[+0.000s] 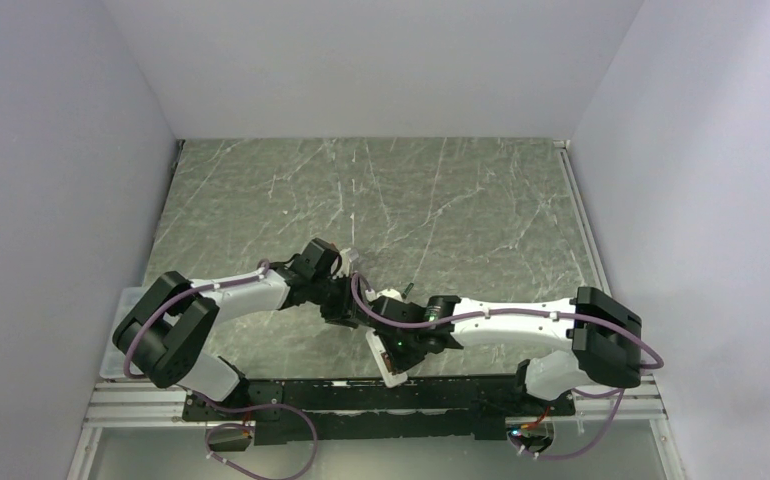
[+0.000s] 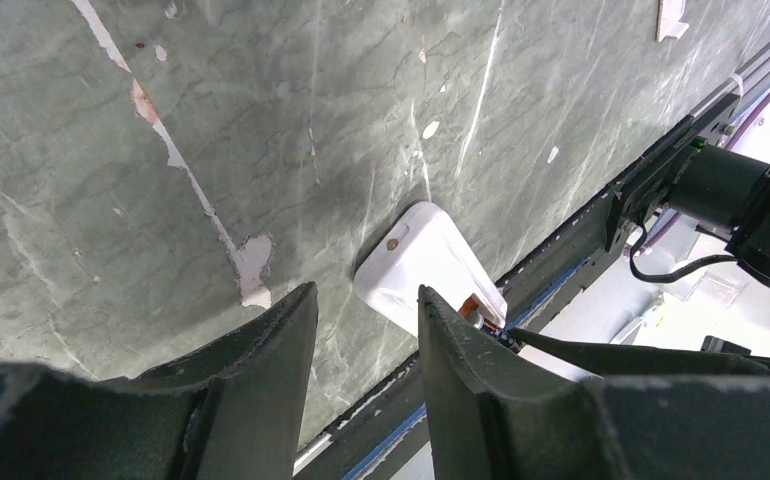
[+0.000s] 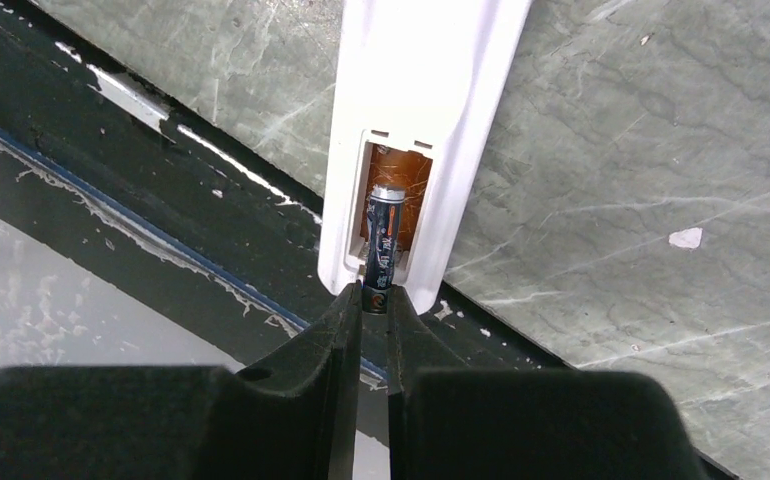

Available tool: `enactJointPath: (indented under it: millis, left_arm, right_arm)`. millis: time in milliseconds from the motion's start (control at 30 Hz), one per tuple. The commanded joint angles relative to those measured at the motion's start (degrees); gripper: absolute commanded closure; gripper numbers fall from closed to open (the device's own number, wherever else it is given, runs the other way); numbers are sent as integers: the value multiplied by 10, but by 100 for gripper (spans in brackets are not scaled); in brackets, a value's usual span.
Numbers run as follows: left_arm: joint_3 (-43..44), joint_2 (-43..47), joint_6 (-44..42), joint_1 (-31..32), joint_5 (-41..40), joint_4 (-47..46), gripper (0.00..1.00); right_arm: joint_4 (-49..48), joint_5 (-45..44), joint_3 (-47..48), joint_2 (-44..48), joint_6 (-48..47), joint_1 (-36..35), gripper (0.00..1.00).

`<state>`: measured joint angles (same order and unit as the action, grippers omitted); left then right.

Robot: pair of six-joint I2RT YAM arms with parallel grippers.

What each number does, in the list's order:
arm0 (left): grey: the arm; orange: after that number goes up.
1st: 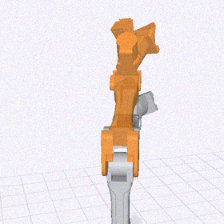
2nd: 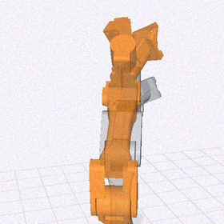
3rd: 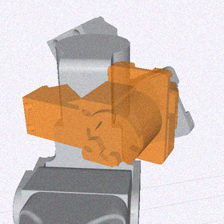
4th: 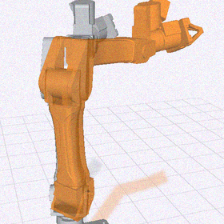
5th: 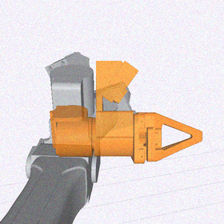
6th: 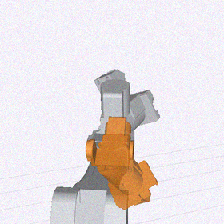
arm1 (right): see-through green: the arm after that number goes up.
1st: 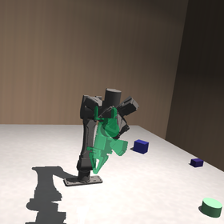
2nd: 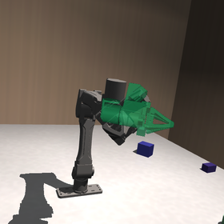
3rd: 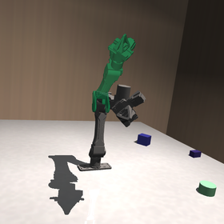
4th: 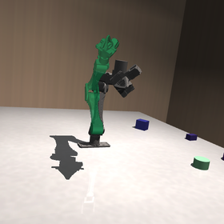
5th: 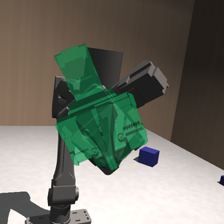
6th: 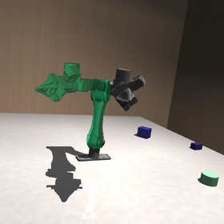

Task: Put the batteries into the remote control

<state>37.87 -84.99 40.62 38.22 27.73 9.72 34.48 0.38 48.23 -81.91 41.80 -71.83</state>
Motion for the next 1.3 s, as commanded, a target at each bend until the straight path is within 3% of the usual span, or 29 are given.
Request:
enactJointPath:
  millis: [0,700,1267]
  left_arm:
    - [12,2,-15,-1,5,1,53]
    - [-25,9,-4,-1,31,-37,53]
    - [-32,16,-4,-1,31,-37,53]
  right_arm:
    - [-14,7,-3,0,15,-5,88]
    - [5,-19,44,-57,35,-14,79]
    - [48,-67,68,-43,31,-12,72]
